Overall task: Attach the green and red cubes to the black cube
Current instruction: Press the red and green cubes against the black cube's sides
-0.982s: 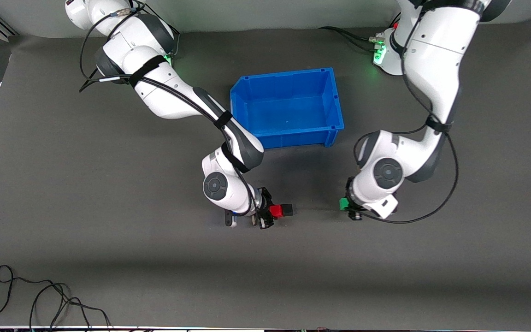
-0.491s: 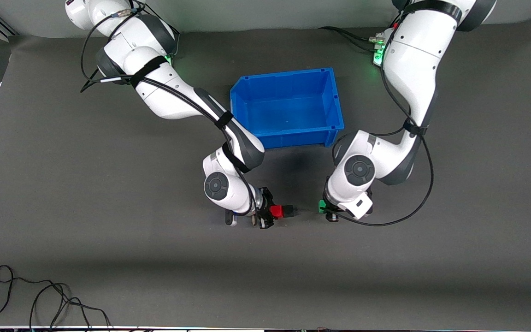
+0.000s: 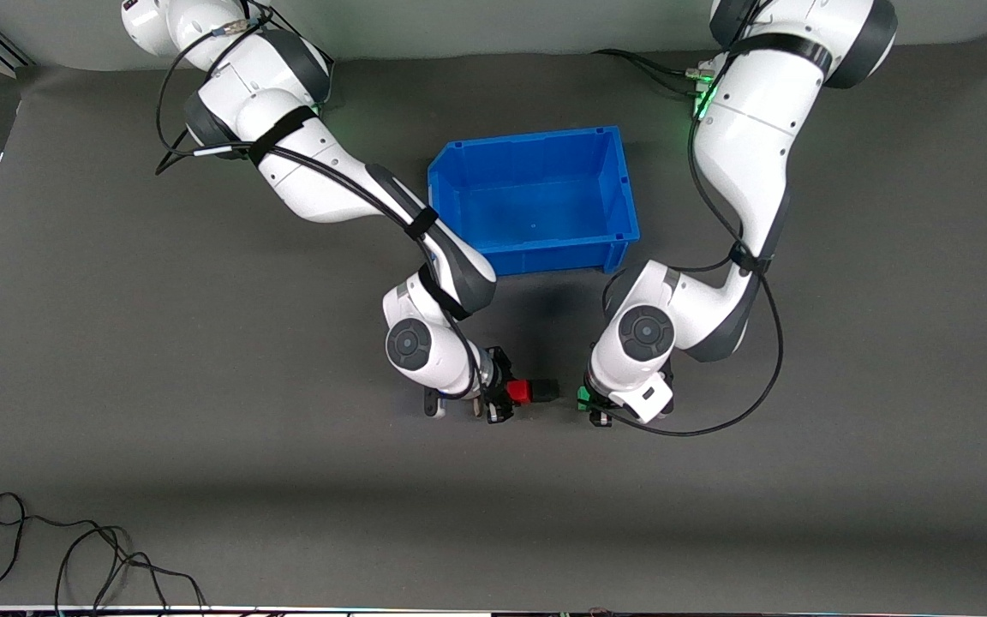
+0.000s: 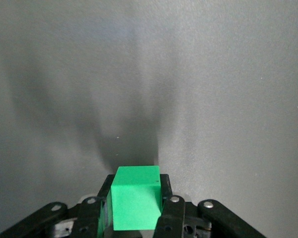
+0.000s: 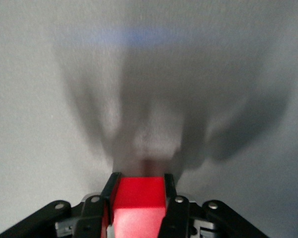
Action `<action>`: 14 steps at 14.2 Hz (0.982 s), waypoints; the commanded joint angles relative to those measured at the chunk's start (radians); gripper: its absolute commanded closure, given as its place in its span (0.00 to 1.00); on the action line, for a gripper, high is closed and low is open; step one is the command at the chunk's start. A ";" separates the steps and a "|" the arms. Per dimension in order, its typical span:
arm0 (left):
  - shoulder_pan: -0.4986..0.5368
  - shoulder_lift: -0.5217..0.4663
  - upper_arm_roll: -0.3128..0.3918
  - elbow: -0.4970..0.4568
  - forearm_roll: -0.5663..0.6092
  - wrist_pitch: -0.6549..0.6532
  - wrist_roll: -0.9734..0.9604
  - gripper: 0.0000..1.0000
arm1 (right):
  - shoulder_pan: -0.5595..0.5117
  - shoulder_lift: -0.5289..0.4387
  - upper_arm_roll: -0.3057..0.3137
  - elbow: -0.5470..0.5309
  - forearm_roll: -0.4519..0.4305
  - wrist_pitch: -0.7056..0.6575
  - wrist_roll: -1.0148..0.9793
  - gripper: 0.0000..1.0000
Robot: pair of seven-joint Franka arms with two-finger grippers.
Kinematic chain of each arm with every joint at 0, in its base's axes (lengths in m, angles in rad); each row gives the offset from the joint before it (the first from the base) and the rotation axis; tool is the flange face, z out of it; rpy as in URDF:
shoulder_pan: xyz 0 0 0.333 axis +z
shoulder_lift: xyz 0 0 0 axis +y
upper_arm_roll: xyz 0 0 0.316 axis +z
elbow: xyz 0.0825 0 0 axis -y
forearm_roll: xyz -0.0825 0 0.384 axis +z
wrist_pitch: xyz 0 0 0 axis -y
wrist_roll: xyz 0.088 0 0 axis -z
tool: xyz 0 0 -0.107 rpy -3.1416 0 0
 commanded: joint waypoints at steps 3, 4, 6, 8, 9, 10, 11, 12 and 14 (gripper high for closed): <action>-0.044 0.043 0.014 0.059 0.015 -0.014 -0.019 1.00 | 0.032 0.042 -0.007 0.057 -0.013 0.029 0.056 0.91; -0.046 0.043 0.014 0.059 0.015 -0.014 -0.019 1.00 | 0.038 0.042 -0.007 0.063 -0.013 0.029 0.064 0.91; -0.056 0.044 0.014 0.059 0.015 -0.017 -0.019 1.00 | 0.038 0.042 -0.007 0.068 -0.013 0.029 0.069 0.91; -0.055 0.049 0.014 0.059 0.015 -0.019 -0.016 1.00 | 0.038 0.042 -0.007 0.068 -0.013 0.030 0.067 0.91; -0.055 0.050 0.014 0.059 0.015 -0.019 -0.016 1.00 | 0.038 0.042 -0.007 0.068 -0.013 0.030 0.066 0.91; -0.055 0.050 0.014 0.059 0.015 -0.022 -0.016 1.00 | 0.038 0.041 -0.007 0.068 -0.012 0.030 0.066 0.91; -0.055 0.050 0.014 0.059 0.015 -0.029 -0.016 1.00 | 0.038 0.041 -0.005 0.068 -0.012 0.030 0.064 0.91; -0.055 0.050 0.014 0.059 0.017 -0.034 -0.016 1.00 | 0.038 0.041 -0.005 0.070 -0.012 0.032 0.064 0.91; -0.052 0.050 0.014 0.057 0.020 -0.039 -0.014 1.00 | 0.038 0.041 -0.005 0.070 -0.012 0.032 0.064 0.90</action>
